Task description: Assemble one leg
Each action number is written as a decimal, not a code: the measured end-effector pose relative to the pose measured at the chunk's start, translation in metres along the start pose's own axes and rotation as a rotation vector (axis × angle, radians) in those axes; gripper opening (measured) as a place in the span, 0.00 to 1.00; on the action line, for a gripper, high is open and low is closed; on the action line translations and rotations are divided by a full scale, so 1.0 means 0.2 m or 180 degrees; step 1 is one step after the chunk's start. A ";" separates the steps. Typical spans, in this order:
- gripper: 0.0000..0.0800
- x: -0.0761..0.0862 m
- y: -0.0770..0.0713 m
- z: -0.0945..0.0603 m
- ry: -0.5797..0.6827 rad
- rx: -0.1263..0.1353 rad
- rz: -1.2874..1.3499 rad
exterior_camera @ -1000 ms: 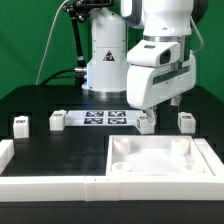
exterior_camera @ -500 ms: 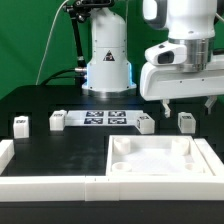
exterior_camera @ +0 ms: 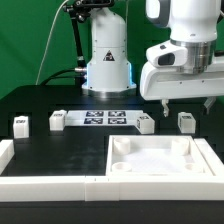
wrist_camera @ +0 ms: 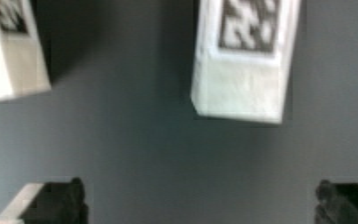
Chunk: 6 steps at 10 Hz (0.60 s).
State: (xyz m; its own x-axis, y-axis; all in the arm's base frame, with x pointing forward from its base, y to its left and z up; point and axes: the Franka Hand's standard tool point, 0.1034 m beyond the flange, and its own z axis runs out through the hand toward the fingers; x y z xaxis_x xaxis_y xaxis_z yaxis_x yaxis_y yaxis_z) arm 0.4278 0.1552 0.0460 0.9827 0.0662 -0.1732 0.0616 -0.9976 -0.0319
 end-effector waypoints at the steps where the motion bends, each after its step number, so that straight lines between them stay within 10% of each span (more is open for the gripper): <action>1: 0.81 -0.02 -0.01 0.02 -0.0276 -0.0041 -0.0003; 6: 0.81 -0.05 -0.02 0.05 -0.1631 -0.0177 0.0021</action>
Offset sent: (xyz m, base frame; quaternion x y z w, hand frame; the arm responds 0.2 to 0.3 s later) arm -0.0076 0.0095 -0.0052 0.0280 -0.2542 0.0260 0.9664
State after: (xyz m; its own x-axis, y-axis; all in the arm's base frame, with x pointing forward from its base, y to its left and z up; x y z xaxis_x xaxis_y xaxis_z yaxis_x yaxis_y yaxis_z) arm 0.4153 0.1586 0.0384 0.7722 0.0476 -0.6336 0.0784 -0.9967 0.0207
